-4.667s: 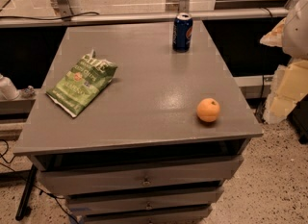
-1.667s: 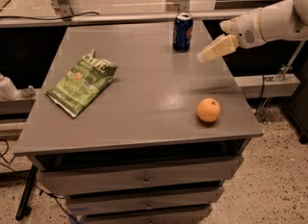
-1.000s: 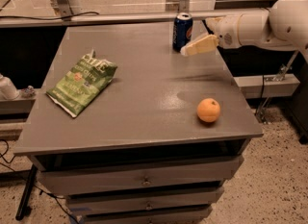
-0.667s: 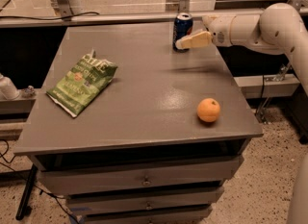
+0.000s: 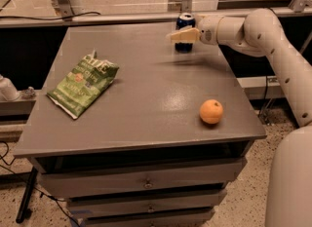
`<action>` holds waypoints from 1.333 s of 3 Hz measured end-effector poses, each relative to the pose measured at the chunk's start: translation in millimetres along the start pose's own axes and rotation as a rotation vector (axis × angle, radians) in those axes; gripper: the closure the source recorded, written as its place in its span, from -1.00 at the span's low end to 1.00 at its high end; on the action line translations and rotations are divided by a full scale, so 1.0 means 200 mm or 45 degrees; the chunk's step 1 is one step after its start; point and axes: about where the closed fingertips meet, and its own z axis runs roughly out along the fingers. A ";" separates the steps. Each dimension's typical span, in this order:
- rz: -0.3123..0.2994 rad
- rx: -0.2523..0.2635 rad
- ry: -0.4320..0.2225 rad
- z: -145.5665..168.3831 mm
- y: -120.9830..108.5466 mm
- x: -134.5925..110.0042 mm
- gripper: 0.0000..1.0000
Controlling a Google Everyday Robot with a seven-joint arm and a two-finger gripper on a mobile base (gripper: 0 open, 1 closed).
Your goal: Move pepsi can near green jalapeno chip bag
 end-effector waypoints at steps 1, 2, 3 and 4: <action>0.009 0.000 -0.012 0.05 0.00 0.03 -0.62; 0.016 0.007 -0.018 0.05 -0.02 0.07 -0.15; 0.020 0.015 -0.028 0.05 -0.03 0.08 0.31; 0.011 -0.001 -0.050 0.05 -0.02 0.05 0.78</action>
Offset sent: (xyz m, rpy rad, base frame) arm 0.0082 -0.0080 -0.0218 0.0244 -0.0022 -0.0270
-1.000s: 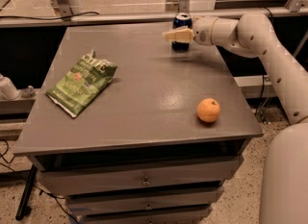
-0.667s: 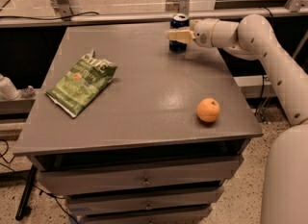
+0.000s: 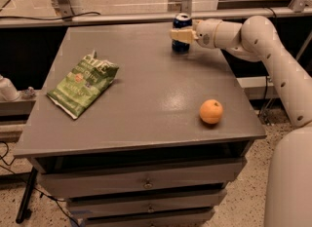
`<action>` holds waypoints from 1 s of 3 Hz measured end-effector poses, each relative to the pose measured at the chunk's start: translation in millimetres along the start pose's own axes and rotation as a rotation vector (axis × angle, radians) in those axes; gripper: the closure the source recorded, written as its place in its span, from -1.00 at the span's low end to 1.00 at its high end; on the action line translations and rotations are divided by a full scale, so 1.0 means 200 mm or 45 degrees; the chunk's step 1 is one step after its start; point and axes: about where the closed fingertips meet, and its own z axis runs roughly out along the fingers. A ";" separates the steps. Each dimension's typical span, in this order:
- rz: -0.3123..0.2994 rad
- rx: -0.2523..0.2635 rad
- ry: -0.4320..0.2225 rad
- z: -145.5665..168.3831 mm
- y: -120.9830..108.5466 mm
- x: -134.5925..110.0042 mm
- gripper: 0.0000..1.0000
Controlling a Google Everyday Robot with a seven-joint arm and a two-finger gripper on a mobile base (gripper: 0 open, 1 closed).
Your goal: Move pepsi can near green jalapeno chip bag
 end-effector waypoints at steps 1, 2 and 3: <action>-0.023 -0.057 -0.031 0.02 0.06 -0.09 1.00; -0.054 -0.147 -0.055 0.03 0.17 -0.21 1.00; -0.068 -0.247 -0.049 0.01 0.33 -0.26 1.00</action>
Offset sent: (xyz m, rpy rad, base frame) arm -0.0403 0.0429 0.0664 0.0190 -0.0733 0.2018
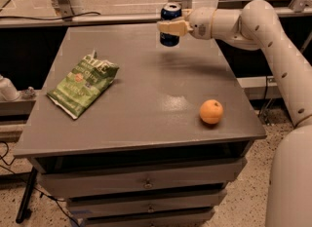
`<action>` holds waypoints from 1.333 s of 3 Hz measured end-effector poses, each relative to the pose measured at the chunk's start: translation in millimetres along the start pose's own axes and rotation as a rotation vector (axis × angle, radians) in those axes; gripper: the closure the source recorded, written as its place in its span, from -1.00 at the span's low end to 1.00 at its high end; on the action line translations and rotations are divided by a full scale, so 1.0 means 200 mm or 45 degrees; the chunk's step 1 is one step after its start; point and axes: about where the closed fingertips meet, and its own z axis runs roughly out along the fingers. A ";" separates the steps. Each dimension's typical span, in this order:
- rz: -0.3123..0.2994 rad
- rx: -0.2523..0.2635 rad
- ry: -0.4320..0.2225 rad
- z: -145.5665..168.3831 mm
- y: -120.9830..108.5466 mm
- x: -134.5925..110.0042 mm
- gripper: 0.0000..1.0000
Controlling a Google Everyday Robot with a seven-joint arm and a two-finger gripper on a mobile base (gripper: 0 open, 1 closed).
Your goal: Move pepsi can near green jalapeno chip bag
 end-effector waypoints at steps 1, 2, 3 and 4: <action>0.016 -0.095 0.024 -0.02 0.17 0.00 1.00; 0.040 -0.193 0.033 -0.02 0.38 0.02 1.00; 0.040 -0.194 0.033 -0.02 0.38 0.02 1.00; 0.026 -0.287 0.029 0.07 0.52 0.05 1.00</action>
Offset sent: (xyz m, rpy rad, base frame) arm -0.1131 0.0402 -0.0028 0.0023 0.0712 0.2137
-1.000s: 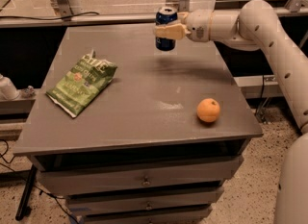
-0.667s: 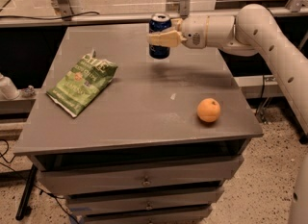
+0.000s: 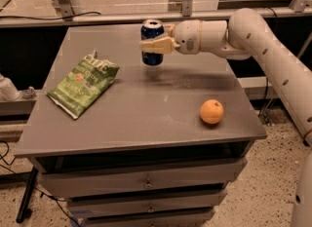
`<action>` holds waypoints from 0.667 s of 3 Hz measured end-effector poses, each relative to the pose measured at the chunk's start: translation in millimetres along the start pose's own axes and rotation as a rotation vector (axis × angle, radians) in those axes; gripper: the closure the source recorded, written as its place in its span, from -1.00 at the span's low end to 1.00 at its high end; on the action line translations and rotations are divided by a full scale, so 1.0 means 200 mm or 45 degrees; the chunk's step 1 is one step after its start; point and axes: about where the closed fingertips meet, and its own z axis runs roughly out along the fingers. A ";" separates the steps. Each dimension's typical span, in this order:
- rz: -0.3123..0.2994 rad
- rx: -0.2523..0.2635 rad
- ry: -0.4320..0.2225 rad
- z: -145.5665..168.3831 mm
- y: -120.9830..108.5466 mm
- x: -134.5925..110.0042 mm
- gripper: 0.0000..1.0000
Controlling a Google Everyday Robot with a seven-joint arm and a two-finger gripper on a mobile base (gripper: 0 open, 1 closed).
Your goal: Move pepsi can near green jalapeno chip bag
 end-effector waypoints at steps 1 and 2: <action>-0.008 -0.121 -0.004 0.15 0.18 0.06 1.00; -0.027 -0.224 -0.014 0.30 0.31 0.10 1.00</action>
Offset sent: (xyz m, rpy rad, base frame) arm -0.0671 0.1083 -0.0447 0.0180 -0.0092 0.2717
